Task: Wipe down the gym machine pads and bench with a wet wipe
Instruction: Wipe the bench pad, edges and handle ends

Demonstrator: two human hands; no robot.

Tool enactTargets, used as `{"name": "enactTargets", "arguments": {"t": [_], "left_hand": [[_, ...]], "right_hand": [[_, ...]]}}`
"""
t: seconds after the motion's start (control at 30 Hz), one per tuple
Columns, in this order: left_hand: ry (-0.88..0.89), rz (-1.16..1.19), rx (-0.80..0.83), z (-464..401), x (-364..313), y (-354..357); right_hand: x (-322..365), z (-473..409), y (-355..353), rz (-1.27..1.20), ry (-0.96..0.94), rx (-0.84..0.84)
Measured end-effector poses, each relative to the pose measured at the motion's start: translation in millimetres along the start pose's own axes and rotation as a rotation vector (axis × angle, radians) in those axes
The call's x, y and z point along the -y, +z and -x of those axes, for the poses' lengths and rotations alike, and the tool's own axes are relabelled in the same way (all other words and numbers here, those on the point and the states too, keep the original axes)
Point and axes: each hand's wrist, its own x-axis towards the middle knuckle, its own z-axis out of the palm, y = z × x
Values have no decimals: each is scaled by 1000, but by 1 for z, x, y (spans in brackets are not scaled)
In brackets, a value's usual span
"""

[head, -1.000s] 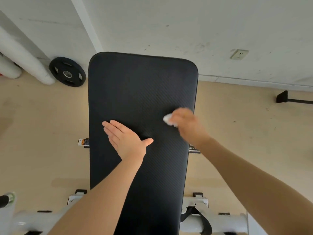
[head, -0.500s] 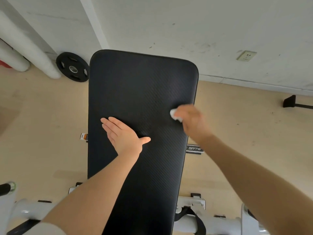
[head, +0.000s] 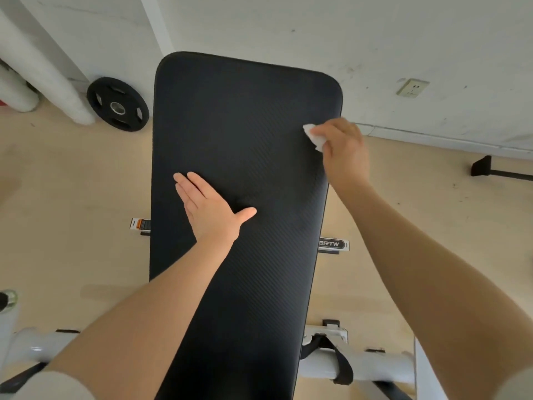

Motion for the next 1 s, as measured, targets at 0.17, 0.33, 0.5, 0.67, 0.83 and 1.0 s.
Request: {"name": "enactTargets", "arguments": {"t": [0.17, 0.33, 0.5, 0.67, 0.83, 1.0], "left_hand": [[190, -26, 0, 16, 46, -14], [85, -160, 4, 24, 75, -26], [84, -220, 70, 20, 86, -24], [87, -277, 27, 22, 89, -14], [29, -260, 29, 20, 83, -11], [5, -271, 41, 19, 80, -12]], "right_hand": [[21, 37, 31, -85, 76, 44], [42, 140, 57, -14, -185, 360], [47, 123, 45, -98, -32, 332], [36, 45, 21, -248, 211, 10], [43, 37, 42, 37, 49, 98], [66, 127, 63, 32, -327, 480]]}}
